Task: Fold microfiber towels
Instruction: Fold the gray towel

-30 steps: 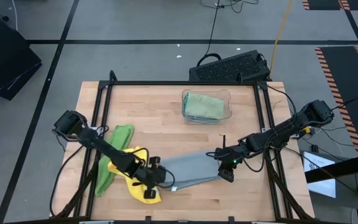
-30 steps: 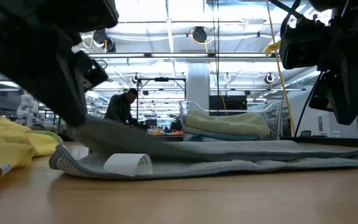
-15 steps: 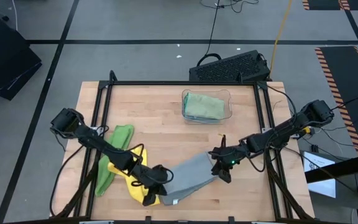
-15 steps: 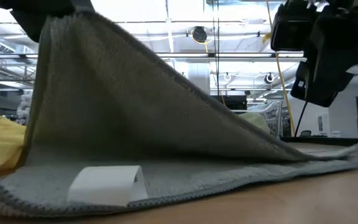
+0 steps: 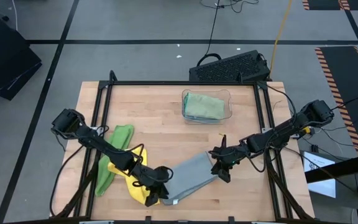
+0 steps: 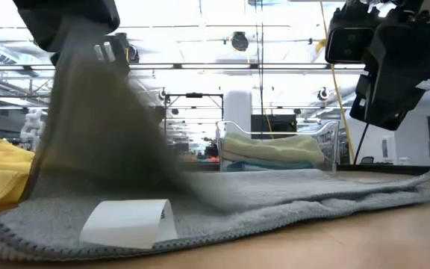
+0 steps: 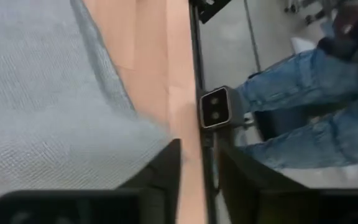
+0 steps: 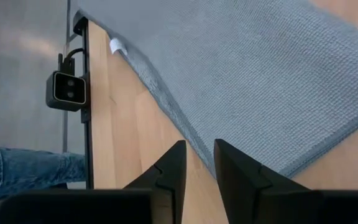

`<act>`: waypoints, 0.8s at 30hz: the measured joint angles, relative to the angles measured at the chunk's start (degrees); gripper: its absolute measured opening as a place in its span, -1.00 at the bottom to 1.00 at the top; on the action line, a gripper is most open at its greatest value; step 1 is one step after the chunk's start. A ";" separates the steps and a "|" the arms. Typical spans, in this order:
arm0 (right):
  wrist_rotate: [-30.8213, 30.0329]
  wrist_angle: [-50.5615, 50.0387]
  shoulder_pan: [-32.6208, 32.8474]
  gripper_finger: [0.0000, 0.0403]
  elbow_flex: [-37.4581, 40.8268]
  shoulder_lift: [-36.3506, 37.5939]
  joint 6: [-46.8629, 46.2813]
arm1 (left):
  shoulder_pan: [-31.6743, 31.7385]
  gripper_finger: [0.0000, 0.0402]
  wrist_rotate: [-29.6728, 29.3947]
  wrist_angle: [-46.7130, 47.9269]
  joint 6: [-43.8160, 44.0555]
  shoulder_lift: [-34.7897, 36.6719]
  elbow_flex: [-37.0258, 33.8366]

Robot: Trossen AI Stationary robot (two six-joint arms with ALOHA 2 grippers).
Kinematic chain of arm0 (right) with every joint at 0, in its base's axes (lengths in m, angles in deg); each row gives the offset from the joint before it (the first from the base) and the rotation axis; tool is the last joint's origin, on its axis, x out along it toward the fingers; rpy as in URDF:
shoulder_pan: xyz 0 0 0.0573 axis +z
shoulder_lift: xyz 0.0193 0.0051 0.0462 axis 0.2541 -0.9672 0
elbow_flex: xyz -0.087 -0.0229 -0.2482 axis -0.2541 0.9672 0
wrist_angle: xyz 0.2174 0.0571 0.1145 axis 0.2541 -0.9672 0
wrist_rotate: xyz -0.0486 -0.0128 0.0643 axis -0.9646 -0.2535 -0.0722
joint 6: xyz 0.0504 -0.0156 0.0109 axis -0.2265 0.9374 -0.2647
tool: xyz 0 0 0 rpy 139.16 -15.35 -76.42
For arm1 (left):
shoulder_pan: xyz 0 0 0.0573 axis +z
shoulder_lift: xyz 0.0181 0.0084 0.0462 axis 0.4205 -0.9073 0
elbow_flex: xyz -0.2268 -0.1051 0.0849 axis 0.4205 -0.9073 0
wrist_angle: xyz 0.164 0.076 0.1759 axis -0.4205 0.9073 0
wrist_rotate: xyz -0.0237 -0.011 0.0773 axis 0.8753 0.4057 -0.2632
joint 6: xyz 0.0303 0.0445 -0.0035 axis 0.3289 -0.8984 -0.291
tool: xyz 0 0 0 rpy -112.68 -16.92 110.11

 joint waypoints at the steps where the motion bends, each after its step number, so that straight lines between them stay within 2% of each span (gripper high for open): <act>1: 0.01 -0.04 0.01 -0.64 0.00 0.00 0.01 | 0.00 -0.42 0.18 -0.06 2.06 0.02 0.02; 4: 0.04 -0.03 0.01 -0.64 0.00 0.00 0.00 | 0.83 -0.15 3.61 -2.48 7.40 -0.02 -0.02; 6: 0.07 -0.05 0.01 -0.64 0.00 0.00 -0.02 | 1.89 -0.03 7.67 -5.23 6.37 0.49 0.03; 8: 0.07 -0.03 0.01 -0.64 0.00 0.00 -0.02 | 3.06 0.04 8.30 -4.26 5.60 0.78 0.11; 10: 0.07 -0.05 0.01 -0.64 0.00 0.00 -0.02 | 4.27 0.06 5.06 0.36 5.56 0.72 0.09; 14: 0.11 -0.12 -0.01 -0.64 0.00 -0.02 -1.35 | 6.18 0.06 -9.42 13.83 7.39 0.36 0.04; 16: 0.13 -0.10 -0.01 -0.63 0.00 -0.02 -3.28 | 7.50 0.07 -11.25 19.37 6.70 -0.62 -0.03; 18: 0.15 -0.04 -0.01 -0.63 0.00 -0.02 -5.87 | 9.11 0.08 -9.31 22.10 4.46 -1.23 -0.11; 22: 0.17 0.34 -1.03 -0.63 0.00 -0.02 -9.43 | 12.08 0.15 1.04 20.64 1.53 -2.98 -0.05; 24: 0.15 0.51 -2.36 -0.61 -0.02 0.04 -9.66 | 12.59 0.17 4.05 21.06 1.67 -3.83 -0.03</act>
